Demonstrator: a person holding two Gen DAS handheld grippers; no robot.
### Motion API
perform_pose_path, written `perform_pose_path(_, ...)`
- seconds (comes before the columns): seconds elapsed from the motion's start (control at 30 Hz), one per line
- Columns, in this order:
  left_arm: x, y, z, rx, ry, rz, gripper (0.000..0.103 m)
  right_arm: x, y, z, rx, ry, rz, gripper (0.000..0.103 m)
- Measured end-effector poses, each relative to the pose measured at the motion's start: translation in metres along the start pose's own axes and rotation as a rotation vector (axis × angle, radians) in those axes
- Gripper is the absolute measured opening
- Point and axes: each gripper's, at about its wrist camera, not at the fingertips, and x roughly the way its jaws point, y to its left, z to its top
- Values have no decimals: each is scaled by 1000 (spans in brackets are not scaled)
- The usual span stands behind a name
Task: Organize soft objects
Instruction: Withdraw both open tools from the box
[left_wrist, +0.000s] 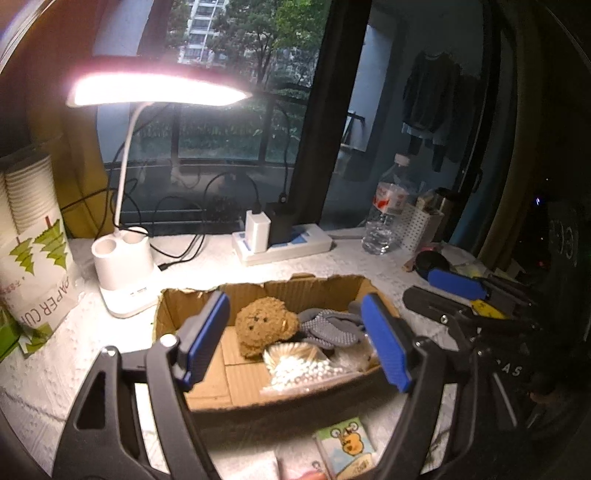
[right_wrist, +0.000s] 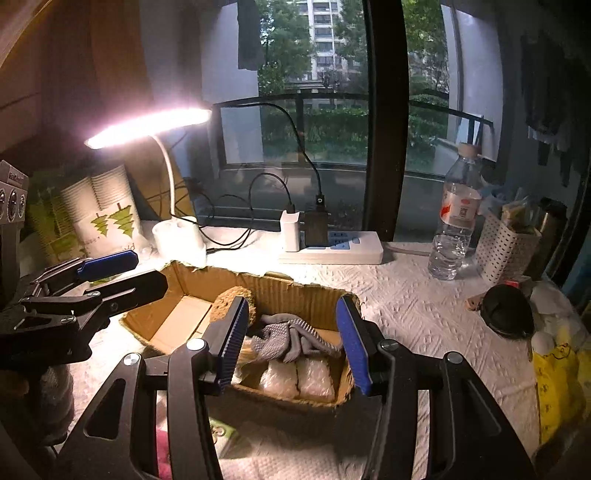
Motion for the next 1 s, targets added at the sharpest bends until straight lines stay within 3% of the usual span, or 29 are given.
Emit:
perform_pose_path(0.43, -36, -6, -17, 3, -13, 2, 76, -34, 14, -17, 0, -3, -7, 53)
perform_pose_path(1.0, -54, -11, -59, -14, 48, 7, 76, -50, 22, -59, 25, 51, -3, 53)
